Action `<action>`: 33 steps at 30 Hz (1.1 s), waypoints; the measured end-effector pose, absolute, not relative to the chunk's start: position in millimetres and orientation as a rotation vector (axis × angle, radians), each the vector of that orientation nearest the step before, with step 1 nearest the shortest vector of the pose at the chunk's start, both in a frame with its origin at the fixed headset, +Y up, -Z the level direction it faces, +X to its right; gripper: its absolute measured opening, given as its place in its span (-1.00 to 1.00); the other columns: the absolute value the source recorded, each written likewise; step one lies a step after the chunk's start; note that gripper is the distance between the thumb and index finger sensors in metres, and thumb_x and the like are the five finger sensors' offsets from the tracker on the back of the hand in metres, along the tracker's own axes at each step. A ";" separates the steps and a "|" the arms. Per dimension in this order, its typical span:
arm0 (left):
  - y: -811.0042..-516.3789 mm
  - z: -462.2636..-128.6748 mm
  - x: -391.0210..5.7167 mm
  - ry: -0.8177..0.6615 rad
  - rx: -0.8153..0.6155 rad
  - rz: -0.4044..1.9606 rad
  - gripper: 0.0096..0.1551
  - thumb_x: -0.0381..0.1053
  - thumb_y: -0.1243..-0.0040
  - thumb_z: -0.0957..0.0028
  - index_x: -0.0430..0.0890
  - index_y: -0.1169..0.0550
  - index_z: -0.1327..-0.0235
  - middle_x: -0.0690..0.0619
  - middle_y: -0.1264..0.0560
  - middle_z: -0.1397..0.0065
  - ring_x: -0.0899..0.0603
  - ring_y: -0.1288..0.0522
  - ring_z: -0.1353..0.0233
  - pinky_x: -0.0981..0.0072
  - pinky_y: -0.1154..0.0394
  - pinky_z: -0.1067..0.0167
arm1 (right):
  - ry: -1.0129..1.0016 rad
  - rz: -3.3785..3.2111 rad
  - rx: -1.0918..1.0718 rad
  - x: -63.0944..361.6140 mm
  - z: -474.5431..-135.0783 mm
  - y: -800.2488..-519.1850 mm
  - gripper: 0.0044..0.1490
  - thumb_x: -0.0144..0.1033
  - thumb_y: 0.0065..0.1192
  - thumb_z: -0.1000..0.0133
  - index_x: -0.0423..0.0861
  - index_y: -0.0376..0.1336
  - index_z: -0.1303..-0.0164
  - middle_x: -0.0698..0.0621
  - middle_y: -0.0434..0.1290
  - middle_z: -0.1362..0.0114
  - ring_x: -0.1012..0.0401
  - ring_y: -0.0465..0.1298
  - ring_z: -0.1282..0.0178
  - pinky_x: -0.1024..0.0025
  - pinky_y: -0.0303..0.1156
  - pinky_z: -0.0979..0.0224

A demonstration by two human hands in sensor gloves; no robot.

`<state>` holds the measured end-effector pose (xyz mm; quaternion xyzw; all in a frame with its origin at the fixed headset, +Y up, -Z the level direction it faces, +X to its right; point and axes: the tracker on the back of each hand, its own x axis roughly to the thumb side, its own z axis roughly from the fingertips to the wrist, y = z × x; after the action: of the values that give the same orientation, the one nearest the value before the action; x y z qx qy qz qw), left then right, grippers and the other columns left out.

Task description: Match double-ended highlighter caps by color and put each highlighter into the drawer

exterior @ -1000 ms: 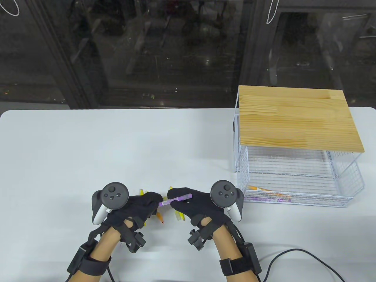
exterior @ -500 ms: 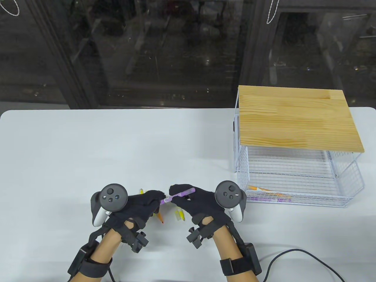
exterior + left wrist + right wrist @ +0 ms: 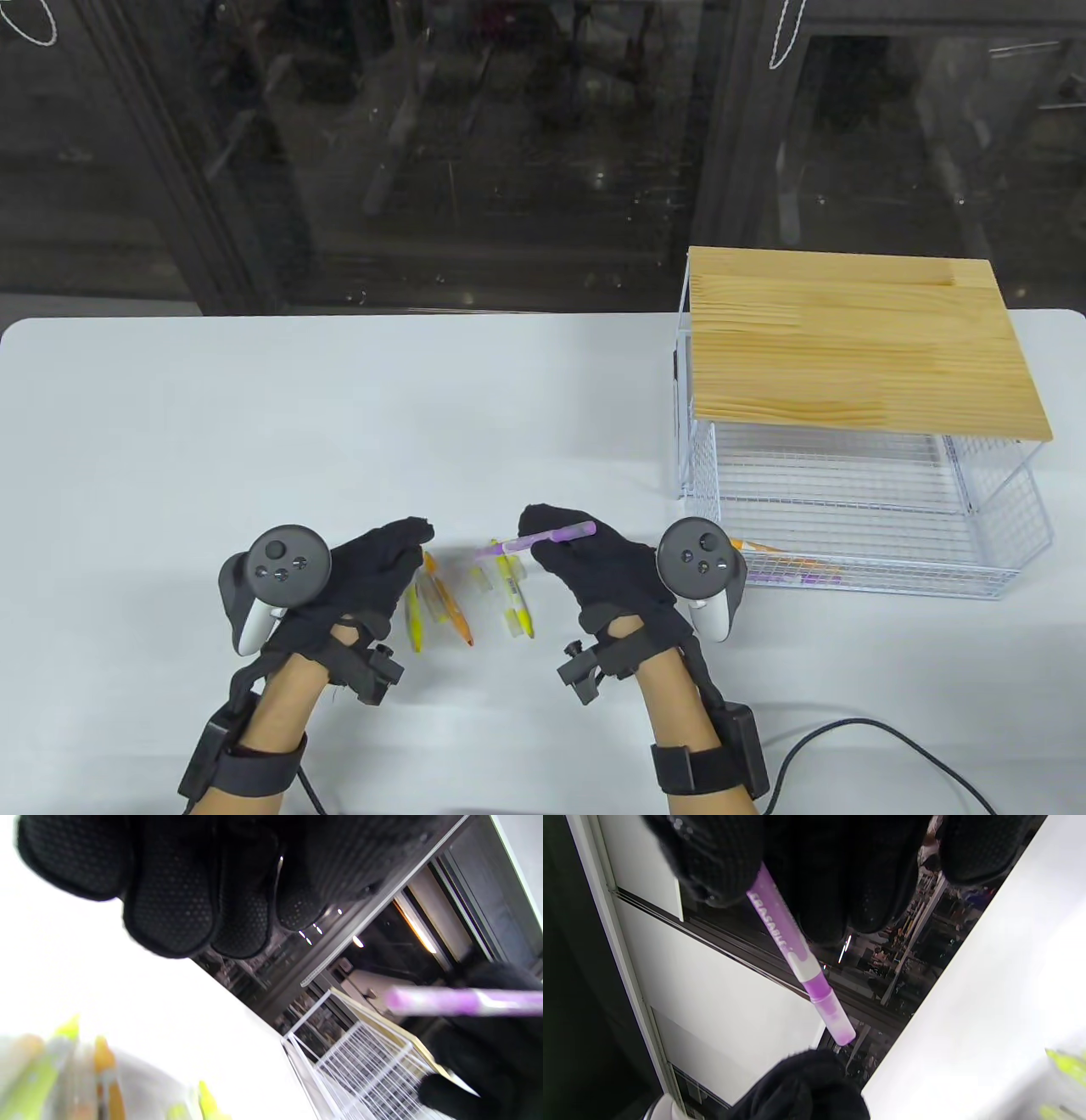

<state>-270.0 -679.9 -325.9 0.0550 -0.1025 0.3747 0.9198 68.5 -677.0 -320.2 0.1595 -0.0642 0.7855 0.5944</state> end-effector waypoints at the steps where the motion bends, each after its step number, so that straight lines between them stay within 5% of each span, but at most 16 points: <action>1: -677.8 -326.0 -274.1 -0.198 0.136 0.760 -0.43 0.07 -0.26 0.11 0.02 -0.66 -0.20 -0.08 -0.72 -0.17 -0.31 -0.69 -0.01 -0.30 -0.55 0.02 | -0.175 1.836 0.360 72.2 -319.5 -674.5 -0.36 -0.04 0.32 0.01 0.02 0.43 -0.28 -0.04 0.58 -0.37 -0.06 0.56 -0.26 -0.22 0.37 -0.32; 5: -673.9 -326.6 -285.3 -0.159 0.195 0.704 -0.44 0.07 -0.26 0.11 0.02 -0.66 -0.19 -0.08 -0.72 -0.16 -0.31 -0.69 -0.01 -0.30 -0.56 0.03 | -0.259 1.873 0.319 83.7 -317.2 -667.2 -0.37 -0.02 0.27 0.00 -0.02 0.41 -0.25 -0.04 0.65 -0.25 0.01 0.64 -0.07 -0.13 0.45 -0.25; 16: -669.5 -326.2 -294.0 -0.116 0.259 0.603 -0.45 0.08 -0.27 0.12 0.02 -0.68 -0.17 -0.07 -0.74 -0.14 -0.31 -0.70 0.00 -0.29 -0.56 0.03 | -0.583 2.086 0.176 120.9 -299.6 -638.8 -0.31 -0.03 0.29 -0.02 -0.03 0.41 -0.35 0.04 0.67 -0.14 -0.01 0.61 -0.03 -0.16 0.42 -0.25; 33: -670.4 -327.4 -294.2 -0.106 0.224 0.606 -0.45 0.08 -0.27 0.11 0.03 -0.68 -0.17 -0.07 -0.74 -0.14 -0.30 -0.70 0.00 -0.28 -0.57 0.04 | -0.742 2.179 -0.094 174.8 -297.3 -643.4 -0.38 -0.14 0.40 -0.02 0.22 0.40 -0.36 -0.01 0.49 -0.30 -0.09 0.41 -0.29 -0.28 0.25 -0.38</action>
<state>-294.2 -670.4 -327.4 0.1099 -0.0519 0.2975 0.9469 174.8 -643.4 -297.3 -0.0373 -0.2944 0.8639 0.4069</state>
